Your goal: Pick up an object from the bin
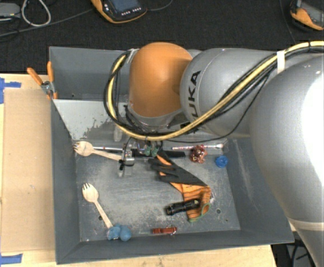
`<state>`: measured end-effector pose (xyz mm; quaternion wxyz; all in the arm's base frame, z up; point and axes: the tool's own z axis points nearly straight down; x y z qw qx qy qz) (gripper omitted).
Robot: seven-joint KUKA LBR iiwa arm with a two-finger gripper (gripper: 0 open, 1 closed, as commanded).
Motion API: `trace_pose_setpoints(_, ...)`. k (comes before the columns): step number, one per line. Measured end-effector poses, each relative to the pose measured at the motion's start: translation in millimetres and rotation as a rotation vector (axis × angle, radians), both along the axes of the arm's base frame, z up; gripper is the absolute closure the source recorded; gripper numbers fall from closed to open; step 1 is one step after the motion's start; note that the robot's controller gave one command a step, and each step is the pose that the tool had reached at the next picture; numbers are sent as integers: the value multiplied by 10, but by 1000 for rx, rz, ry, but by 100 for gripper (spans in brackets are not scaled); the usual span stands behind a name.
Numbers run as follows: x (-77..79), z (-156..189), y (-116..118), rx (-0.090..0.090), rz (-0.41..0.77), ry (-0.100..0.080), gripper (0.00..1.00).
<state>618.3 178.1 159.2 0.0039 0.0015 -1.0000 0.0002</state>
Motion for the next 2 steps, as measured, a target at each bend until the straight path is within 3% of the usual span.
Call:
trace_pose_setpoints(1,20,47,-8,1,-4,-7,0)
trace_pose_setpoints(2,-8,85,-264,2,-82,-5,0)
